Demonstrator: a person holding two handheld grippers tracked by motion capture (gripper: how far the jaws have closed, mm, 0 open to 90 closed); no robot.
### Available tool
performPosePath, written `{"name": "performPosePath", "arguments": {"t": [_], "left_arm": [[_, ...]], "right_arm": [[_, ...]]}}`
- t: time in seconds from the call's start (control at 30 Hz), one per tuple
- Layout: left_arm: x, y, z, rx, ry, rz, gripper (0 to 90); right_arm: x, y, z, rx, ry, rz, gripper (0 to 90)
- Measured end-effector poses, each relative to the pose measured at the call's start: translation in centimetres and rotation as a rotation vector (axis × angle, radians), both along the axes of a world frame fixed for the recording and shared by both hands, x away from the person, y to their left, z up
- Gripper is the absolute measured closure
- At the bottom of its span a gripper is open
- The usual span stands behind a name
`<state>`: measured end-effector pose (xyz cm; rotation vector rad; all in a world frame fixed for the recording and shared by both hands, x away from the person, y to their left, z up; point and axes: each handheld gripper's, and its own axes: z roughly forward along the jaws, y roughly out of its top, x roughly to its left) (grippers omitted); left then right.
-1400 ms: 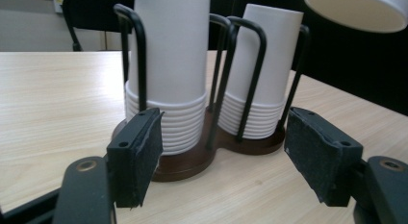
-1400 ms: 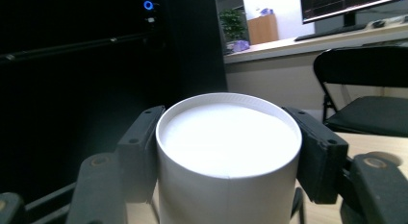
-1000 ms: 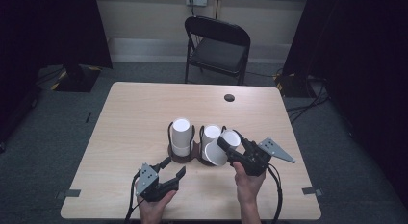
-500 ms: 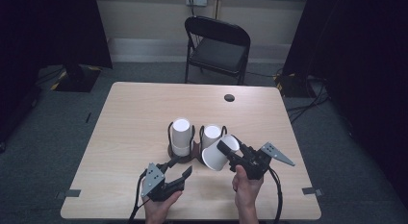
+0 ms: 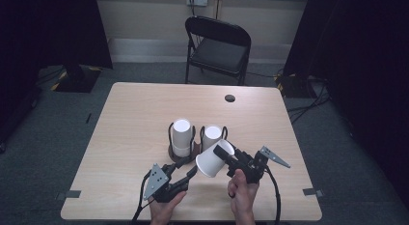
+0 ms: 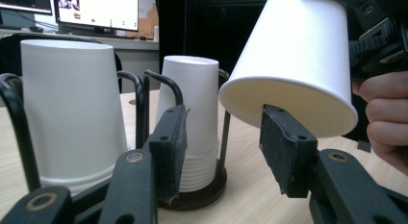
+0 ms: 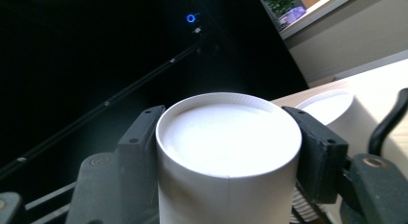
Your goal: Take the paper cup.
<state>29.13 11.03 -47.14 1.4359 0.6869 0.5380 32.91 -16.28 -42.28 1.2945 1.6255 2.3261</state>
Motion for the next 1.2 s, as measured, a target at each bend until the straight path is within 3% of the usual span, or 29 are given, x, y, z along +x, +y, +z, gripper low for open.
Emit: {"name": "performPosePath", "arguments": {"t": [0.2,0.5,0.97,1.2], "left_arm": [[0.2,-0.4,0.0,-0.039,-0.015,-0.02,58.1],[0.4,-1.1,0.1,-0.084,-0.053,-0.032,62.4],[0.3,-1.3,0.4,-0.108,-0.099,0.011,65.2],[0.1,-1.1,0.4,-0.11,-0.1,0.02,73.3]], "right_arm": [[-0.1,0.3,-0.1,0.05,0.017,0.046,35.2],[0.0,1.1,-0.3,0.08,0.056,0.1,35.2],[0.1,2.3,-0.4,0.095,0.096,0.169,35.2],[0.3,2.6,-0.8,0.092,0.12,0.188,34.5]]}}
